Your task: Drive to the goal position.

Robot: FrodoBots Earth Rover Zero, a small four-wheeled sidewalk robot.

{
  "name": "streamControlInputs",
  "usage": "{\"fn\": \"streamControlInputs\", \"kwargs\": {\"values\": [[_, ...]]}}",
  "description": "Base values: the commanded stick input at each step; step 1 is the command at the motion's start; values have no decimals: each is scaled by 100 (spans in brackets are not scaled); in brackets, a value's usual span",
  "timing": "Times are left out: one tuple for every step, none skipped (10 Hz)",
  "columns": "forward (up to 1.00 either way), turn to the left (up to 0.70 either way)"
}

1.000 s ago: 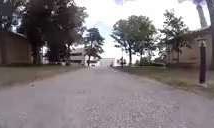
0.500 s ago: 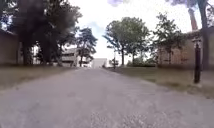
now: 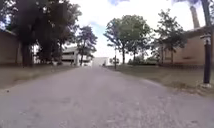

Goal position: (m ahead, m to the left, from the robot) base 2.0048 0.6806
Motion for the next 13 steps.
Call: {"fn": "streamControlInputs", "kwargs": {"values": [[85, 17], [85, 13], [85, 10], [85, 6], [85, 2], [85, 0], [85, 0], [85, 0], [85, 0], [85, 0], [85, 0], [85, 0], [85, 0]]}}
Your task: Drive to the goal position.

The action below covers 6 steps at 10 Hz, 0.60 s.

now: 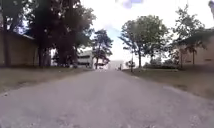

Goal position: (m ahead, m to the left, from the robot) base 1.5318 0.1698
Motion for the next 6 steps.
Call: {"fn": "streamControlInputs", "kwargs": {"values": [[85, 0], [85, 0], [85, -4], [85, -15], [85, -27], [85, -28]]}}
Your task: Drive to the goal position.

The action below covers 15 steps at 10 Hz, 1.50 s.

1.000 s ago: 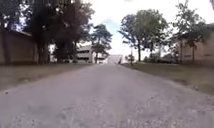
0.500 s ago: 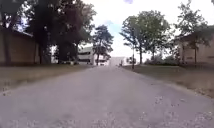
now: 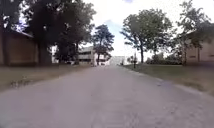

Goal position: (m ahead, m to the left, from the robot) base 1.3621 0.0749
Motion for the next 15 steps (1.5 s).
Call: {"fn": "streamControlInputs", "kwargs": {"values": [[85, -12], [85, 0], [85, 0], [85, 0], [85, 0], [85, 0], [85, 0], [85, 0], [85, 0], [85, 0], [85, 0], [85, 0], [85, 0], [85, 0], [85, 0]]}}
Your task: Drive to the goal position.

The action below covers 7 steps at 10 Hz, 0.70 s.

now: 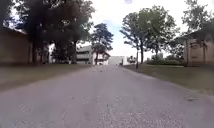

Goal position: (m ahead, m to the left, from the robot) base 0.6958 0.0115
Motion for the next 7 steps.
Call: {"fn": "streamControlInputs", "kwargs": {"values": [[85, 0], [85, 0], [85, 0], [85, 0], [85, 0], [85, 0], [85, 0]]}}
